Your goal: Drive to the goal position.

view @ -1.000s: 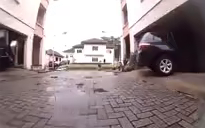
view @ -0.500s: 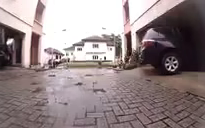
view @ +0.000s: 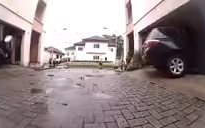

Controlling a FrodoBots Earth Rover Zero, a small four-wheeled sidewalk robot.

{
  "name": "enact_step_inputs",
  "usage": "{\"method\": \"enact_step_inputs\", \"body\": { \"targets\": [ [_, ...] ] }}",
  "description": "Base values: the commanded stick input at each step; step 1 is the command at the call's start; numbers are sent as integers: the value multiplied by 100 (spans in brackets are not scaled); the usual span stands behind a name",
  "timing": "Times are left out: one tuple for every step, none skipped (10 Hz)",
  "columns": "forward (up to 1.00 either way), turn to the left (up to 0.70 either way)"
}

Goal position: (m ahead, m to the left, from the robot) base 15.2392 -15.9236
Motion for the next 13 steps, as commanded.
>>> {"method": "enact_step_inputs", "body": {
  "targets": [
    [50, 0],
    [50, 0],
    [50, 0],
    [50, 0],
    [50, 0],
    [50, 0],
    [50, 0],
    [50, 0],
    [50, 0],
    [50, 0],
    [50, 0],
    [50, 0],
    [50, 0]
  ]
}}
